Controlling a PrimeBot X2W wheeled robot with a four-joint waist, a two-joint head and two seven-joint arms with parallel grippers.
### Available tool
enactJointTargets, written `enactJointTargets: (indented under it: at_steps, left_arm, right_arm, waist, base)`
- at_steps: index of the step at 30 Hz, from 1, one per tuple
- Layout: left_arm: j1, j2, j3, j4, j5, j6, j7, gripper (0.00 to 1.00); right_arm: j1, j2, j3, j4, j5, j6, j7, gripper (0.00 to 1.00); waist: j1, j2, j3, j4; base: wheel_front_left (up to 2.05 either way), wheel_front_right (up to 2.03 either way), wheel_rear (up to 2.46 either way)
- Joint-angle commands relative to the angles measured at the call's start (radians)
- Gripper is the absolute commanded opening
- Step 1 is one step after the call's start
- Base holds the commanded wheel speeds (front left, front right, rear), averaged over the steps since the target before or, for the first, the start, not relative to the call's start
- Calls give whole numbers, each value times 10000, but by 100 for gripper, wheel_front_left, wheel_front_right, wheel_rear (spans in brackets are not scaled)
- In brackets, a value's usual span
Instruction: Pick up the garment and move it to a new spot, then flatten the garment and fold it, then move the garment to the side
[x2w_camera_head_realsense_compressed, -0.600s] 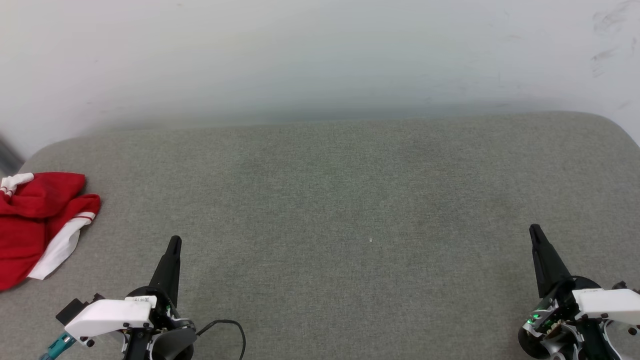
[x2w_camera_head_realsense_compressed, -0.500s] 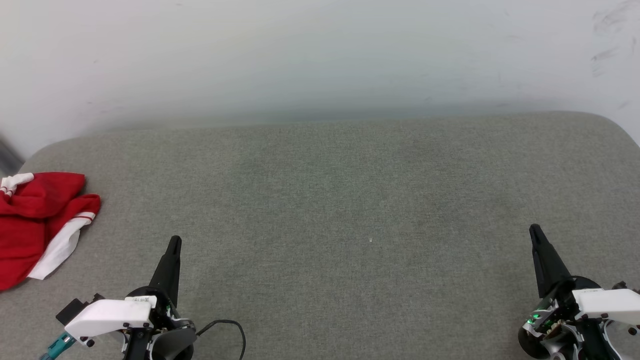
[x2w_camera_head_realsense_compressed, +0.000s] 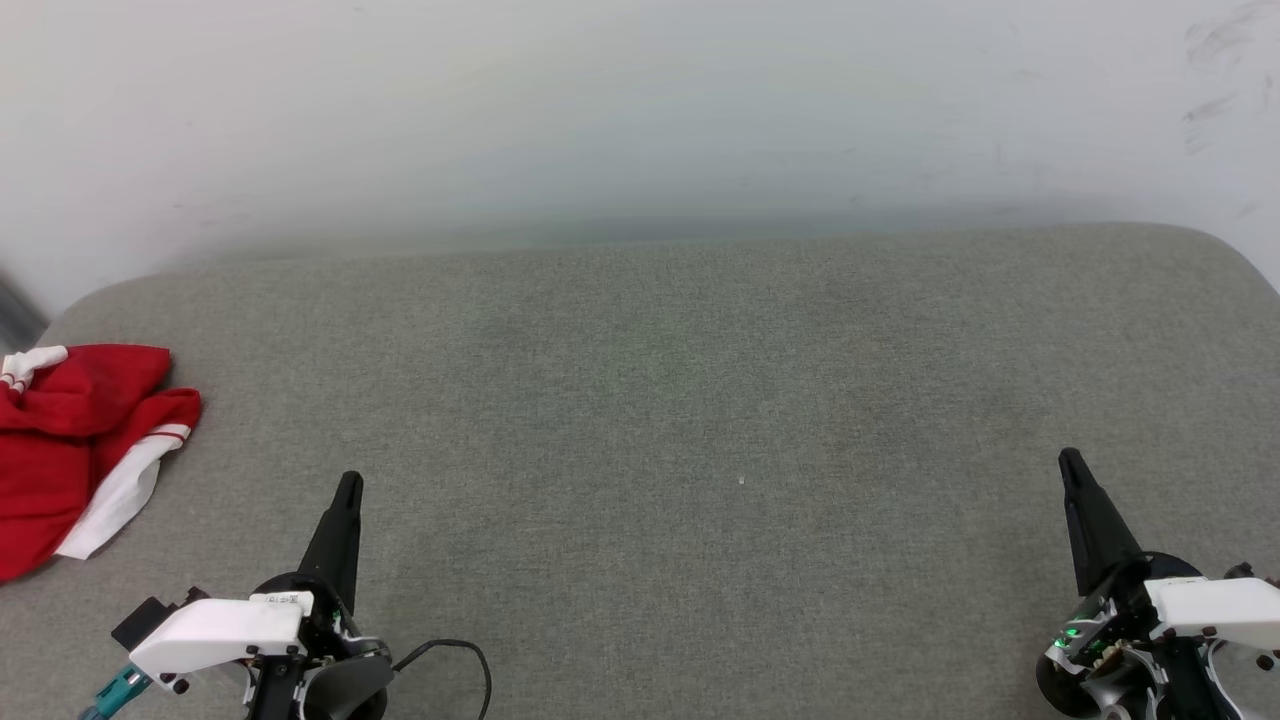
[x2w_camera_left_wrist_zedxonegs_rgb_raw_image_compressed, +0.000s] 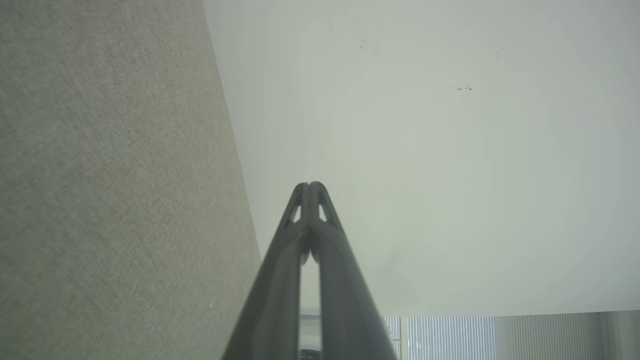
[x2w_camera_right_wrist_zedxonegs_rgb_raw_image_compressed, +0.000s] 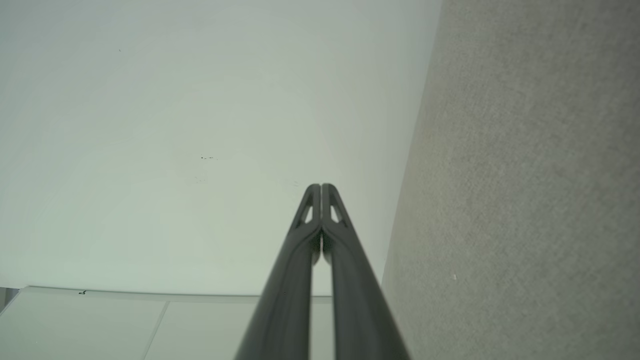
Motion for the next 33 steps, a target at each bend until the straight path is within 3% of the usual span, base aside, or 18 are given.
enactJointTargets:
  at_steps: [1, 24, 25, 33]
  left_arm:
    - [-82, -7, 13, 4, 14, -24, 12, 0]
    - [-82, -7, 13, 4, 14, -24, 11, 0]
    - [0, 0, 0, -1, 0, 0, -1, 100]
    - [312, -36, -112, 30, 140, 2, -246, 100]
  right_arm:
    - [-122, 37, 4, 6, -43, -3, 5, 0]
    - [-122, 37, 5, 6, -43, -3, 5, 0]
    - [0, 0, 0, -1, -2, 0, -2, 100]
    - [362, 7, 50, 144, -199, -2, -243, 100]
  waist:
    - [0, 0, 0, 0]
    - [0, 0, 0, 0]
    - [0, 0, 0, 0]
    - [0, 0, 3, -9]
  base:
    - [0, 0, 0]
    - [0, 0, 0]
    - [0, 0, 0]
    - [0, 0, 0]
